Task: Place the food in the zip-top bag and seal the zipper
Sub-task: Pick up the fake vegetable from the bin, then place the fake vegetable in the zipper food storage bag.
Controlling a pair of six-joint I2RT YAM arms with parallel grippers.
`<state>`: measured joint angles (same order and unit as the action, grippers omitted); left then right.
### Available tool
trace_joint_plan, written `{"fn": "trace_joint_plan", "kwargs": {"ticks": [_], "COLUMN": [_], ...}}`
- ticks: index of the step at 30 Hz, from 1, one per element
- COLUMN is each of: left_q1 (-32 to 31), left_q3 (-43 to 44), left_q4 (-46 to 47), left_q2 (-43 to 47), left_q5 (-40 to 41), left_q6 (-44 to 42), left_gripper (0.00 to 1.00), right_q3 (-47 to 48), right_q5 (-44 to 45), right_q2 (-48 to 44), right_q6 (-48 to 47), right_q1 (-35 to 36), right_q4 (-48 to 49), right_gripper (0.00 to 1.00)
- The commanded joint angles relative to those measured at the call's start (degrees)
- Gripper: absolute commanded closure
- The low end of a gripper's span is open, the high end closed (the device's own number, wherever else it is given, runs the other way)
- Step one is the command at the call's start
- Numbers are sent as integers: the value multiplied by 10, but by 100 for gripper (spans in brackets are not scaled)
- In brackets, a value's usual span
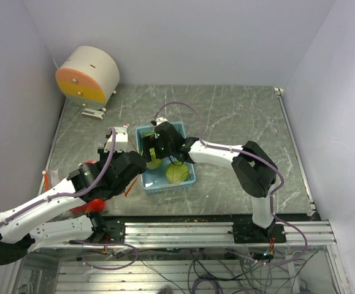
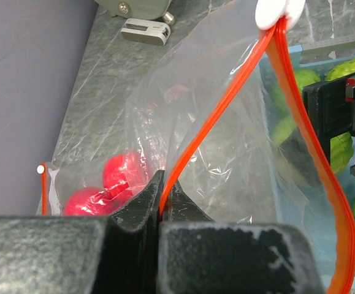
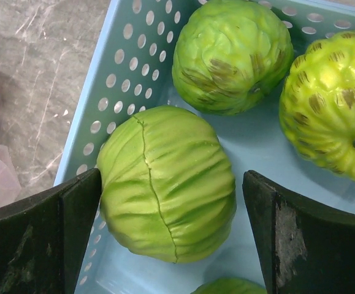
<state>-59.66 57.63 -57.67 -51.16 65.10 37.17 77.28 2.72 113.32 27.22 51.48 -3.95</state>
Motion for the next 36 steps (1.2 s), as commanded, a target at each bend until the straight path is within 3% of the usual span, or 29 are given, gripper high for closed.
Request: {"fn": "trace_joint_plan", "kwargs": {"ticks": [1, 2, 6, 7, 9, 14, 19, 23, 27, 30, 36], "left_q1": [3, 3, 3, 3, 4, 3, 3, 4, 4, 4, 4], "left_q3": [-4, -4, -4, -3, 0, -5, 2, 6, 13, 20, 20], "left_q4": [15, 16, 17, 14, 10, 11, 17, 31, 39, 47, 68], "left_q2": [4, 4, 1, -1, -4, -5, -6, -4, -4, 3, 24], "left_q5": [-2, -2, 0, 0, 3, 8, -1, -7, -11, -20, -37], "left_q6": [-2, -2, -2, 0, 4, 12, 13, 4, 1, -3, -12], "left_gripper": [93, 93, 93, 93, 93, 93, 93, 93, 93, 93, 93], "right_q3": [-21, -28, -42, -46, -52, -91, -166, -214, -251, -275, -288], "right_q5": [20, 21, 24, 29, 35, 18, -111, -267, -446, -529, -571], "right_q2": [14, 10, -20, -32, -63, -192, -332, -408, -421, -395, -344], "right_q6": [-3, -6, -18, -21, -33, -68, -93, -105, -76, -11, 99], "right_q1": [-4, -4, -7, -7, -7, -8, -9, -10, -9, -6, 10], "right_q4": [-15, -12, -9, -10, -12, 1, 59, 121, 237, 353, 558], "right_gripper": [9, 18, 73, 83, 93, 97, 99, 99, 99, 99, 99]}}
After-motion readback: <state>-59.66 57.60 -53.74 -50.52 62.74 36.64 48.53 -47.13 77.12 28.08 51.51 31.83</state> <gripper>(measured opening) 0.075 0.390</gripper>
